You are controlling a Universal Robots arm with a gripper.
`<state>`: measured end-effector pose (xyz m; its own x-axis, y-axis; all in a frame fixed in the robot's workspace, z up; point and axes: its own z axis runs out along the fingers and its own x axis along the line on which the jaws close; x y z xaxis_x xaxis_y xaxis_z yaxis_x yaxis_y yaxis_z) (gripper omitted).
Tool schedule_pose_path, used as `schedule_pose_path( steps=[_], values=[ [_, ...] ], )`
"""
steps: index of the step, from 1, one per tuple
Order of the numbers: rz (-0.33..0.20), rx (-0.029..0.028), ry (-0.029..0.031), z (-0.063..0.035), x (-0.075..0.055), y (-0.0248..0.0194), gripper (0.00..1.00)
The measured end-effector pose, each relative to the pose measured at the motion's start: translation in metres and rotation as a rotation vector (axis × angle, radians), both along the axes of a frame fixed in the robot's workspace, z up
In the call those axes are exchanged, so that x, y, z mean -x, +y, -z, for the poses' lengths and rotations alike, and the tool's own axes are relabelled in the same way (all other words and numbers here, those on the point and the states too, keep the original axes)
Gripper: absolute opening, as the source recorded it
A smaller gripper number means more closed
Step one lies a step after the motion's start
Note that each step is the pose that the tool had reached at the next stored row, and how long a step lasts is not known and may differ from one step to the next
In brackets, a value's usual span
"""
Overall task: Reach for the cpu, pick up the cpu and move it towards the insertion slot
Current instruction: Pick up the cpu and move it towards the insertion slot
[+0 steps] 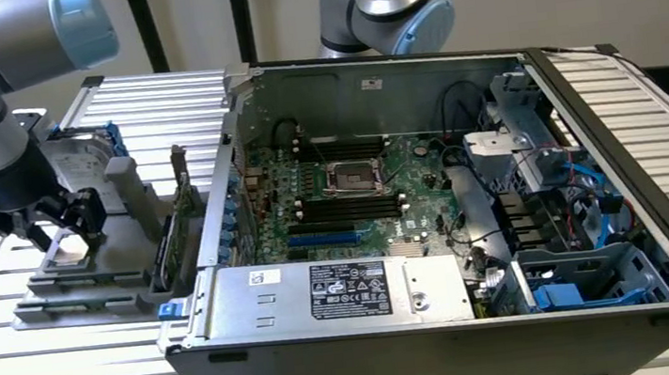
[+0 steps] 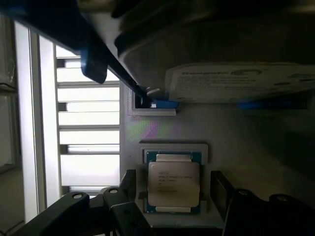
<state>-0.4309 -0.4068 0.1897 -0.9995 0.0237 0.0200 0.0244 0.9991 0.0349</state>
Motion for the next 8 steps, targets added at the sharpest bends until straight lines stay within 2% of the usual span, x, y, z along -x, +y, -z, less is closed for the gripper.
schedule_pose_path(
  steps=[8],
  values=[
    [-0.009, 0.0002, 0.0006, 0.0009, -0.0014, 0.0001, 0.71]
  ],
)
